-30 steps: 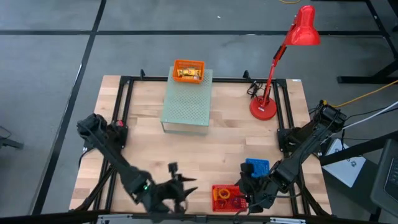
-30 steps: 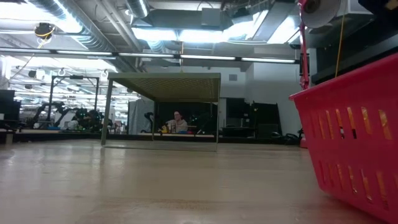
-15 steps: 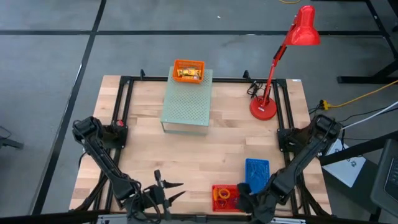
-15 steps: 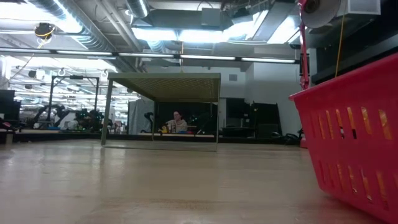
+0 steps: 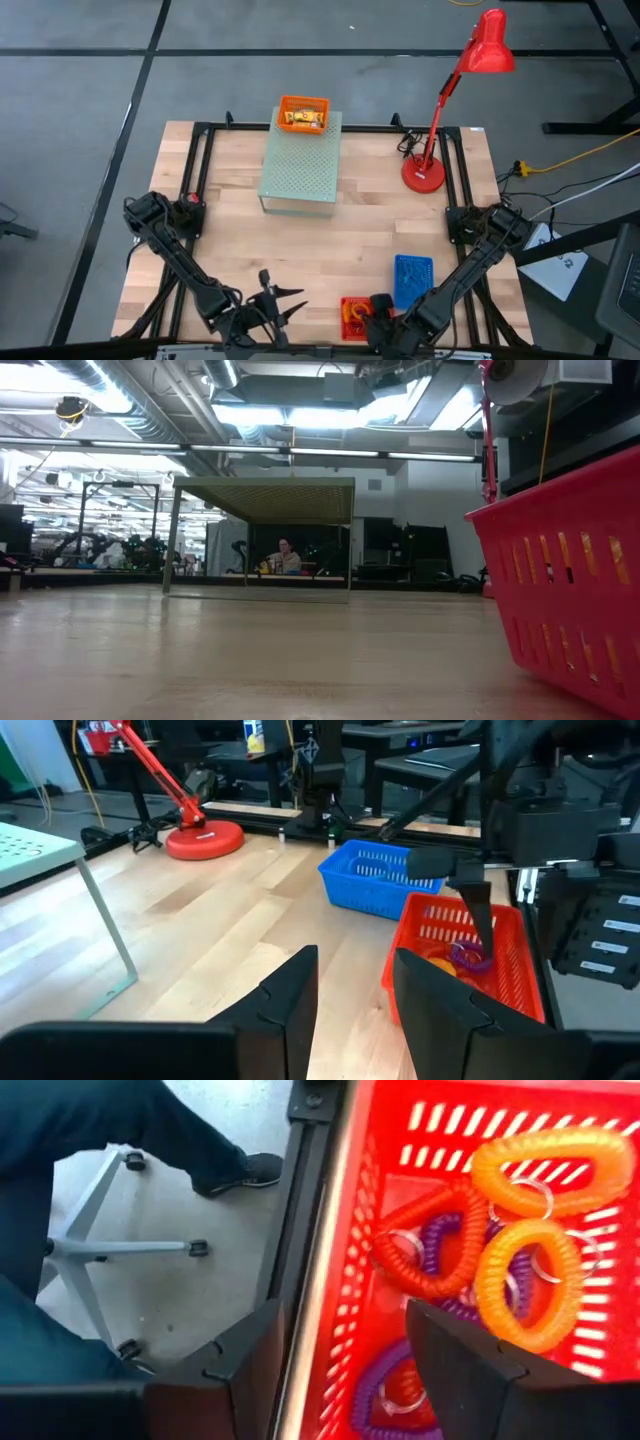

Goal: Pick & Place Office Desk Supplies
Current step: Put the red bin on the shelf

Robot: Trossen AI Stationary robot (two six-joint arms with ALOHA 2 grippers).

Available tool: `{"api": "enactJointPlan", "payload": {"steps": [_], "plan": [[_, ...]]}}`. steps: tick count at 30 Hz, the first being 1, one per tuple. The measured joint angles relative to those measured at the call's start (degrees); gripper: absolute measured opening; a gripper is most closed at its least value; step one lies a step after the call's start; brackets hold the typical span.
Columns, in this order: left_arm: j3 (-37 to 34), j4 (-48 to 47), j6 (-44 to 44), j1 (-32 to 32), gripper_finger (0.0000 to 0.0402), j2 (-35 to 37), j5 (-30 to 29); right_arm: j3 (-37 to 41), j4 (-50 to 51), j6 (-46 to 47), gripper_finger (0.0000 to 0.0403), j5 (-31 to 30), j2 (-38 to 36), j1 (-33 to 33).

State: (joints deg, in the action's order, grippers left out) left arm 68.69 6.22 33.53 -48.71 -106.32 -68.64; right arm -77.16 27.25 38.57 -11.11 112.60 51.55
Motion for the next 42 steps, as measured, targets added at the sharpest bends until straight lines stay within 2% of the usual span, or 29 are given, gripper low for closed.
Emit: {"api": "enactJointPlan", "payload": {"steps": [5,13,16,19,25,29,33,40,42], "plan": [[0.00,0.02,-0.27,0.13,0.0130,0.00,0.63,-0.01,-0.03,0.90,0.0209,-0.09,0.00,-0.53],[0.00,-0.02,-0.30,-0.31,0.0130,-0.02,0.62,-0.01,-0.16,3.14,0.0136,0.24,0.00,-0.92],[0.00,-0.02,-0.16,-0.42,0.0129,-0.02,0.70,-0.01,-0.16,4.30,0.0123,1.81,0.00,-0.95],[0.00,-0.02,0.14,-0.50,0.0130,-0.02,0.92,-0.01,-0.14,4.50,0.0129,2.82,0.01,-0.99],[0.02,-0.02,0.16,-0.48,0.0129,-0.07,0.93,-0.06,-0.16,5.41,0.0168,2.90,1.23,-1.90],[0.04,0.00,0.18,-0.50,0.0129,-0.09,1.00,-0.01,0.80,5.49,0.0168,2.99,2.83,-2.50],[0.04,0.02,0.03,-0.70,0.0129,-0.09,0.87,-0.01,1.08,5.57,0.0132,1.79,2.63,-2.79],[0.04,0.25,-0.09,-0.70,0.0129,-0.09,0.85,-2.39,2.36,4.35,0.0019,1.12,0.96,-3.19],[0.04,0.24,-0.12,-0.70,0.0129,-0.09,0.83,-5.16,4.58,3.33,0.0013,0.31,0.96,-3.17]]}}
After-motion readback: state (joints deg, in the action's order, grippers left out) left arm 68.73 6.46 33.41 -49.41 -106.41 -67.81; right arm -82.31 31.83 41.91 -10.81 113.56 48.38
